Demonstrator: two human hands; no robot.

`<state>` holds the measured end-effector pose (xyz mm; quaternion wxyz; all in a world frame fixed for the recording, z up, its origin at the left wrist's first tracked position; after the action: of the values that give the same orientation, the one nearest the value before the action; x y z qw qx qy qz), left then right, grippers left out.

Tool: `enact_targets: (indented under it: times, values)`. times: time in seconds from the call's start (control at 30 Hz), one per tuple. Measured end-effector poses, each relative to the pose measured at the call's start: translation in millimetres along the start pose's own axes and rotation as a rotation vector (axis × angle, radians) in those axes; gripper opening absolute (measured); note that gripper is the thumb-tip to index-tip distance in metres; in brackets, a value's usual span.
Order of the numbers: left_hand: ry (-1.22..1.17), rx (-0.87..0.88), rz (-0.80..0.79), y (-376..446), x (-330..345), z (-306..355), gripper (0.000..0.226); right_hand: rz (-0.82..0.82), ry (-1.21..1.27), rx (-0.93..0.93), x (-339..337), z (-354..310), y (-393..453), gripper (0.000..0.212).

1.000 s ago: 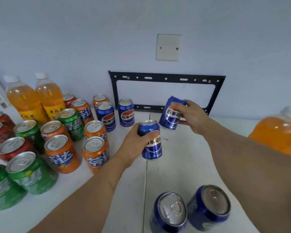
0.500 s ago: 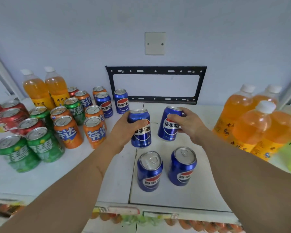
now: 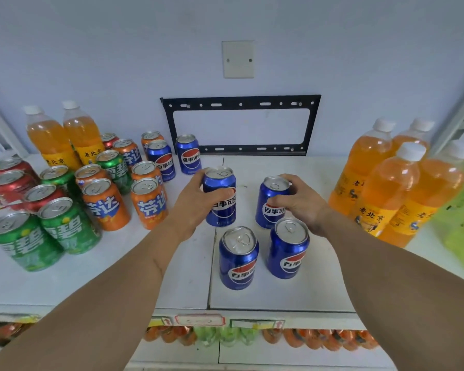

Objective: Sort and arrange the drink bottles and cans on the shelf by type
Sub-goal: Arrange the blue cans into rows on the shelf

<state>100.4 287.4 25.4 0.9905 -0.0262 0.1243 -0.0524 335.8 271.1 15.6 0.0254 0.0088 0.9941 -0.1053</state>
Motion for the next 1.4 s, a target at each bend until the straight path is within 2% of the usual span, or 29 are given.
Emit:
enact_targets:
  times: [0.13, 0.2, 0.27, 0.3, 0.4, 0.5, 0.53, 0.67, 0.83, 0.93, 1.03, 1.13, 1.3, 1.4]
  values:
    - [0.045, 0.041, -0.050, 0, 8, 3, 0.049, -0.033, -0.130, 0.060, 5, -6, -6, 0.064]
    - [0.093, 0.060, -0.068, 0, 11, 4, 0.050, -0.018, -0.218, 0.087, 4, -14, -8, 0.075]
    - [0.142, 0.073, -0.086, 0, 13, 6, 0.053, -0.002, -0.369, 0.123, 2, -21, -13, 0.084]
    - [0.159, 0.075, -0.099, 0, 14, 7, 0.054, 0.008, -0.462, 0.138, 0, -25, -18, 0.083]
    - [0.195, 0.068, -0.147, 0, 20, 5, 0.057, 0.045, -0.825, 0.166, -6, -32, -36, 0.060]
    - [0.220, 0.058, -0.180, -1, 28, 1, 0.059, 0.041, -1.188, 0.078, -1, -38, -44, 0.027]
    - [0.228, 0.056, -0.191, -1, 31, 0, 0.061, 0.036, -1.260, 0.041, 3, -40, -45, 0.022]
    - [0.232, 0.056, -0.212, -3, 40, -3, 0.063, 0.017, -1.295, 0.007, 11, -43, -45, 0.029]
    - [0.259, 0.013, -0.210, -1, 38, -9, 0.066, 0.010, -1.281, -0.001, 11, -41, -40, 0.026]
    - [0.326, -0.007, -0.256, -2, 36, -6, 0.073, 0.066, -1.294, -0.064, 9, -53, -37, 0.019]
    - [0.408, -0.023, -0.194, -8, 15, 14, 0.078, 0.152, -1.419, -0.145, 10, -76, -36, 0.016]
    - [0.616, 0.060, -0.081, -9, -15, 48, 0.063, 0.152, -1.535, -0.230, 24, -105, -33, 0.018]
    - [1.110, 0.171, 0.107, 2, -62, 84, 0.042, 0.046, -1.517, -0.312, 75, -130, -7, 0.015]
    - [1.180, 0.132, 0.166, 19, -96, 87, 0.031, -0.069, -1.452, -0.322, 110, -129, 24, 0.028]
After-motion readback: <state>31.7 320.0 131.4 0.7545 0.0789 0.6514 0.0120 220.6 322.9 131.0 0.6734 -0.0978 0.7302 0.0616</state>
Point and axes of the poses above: each hand's wrist, its own y-axis towards the middle knuckle, its own x-axis out of the palm, z = x × y, the point moved 7 cm from there along y, towards the middle knuckle, and after that the axes turned 11 degrees about y, right-handed, at the moved point
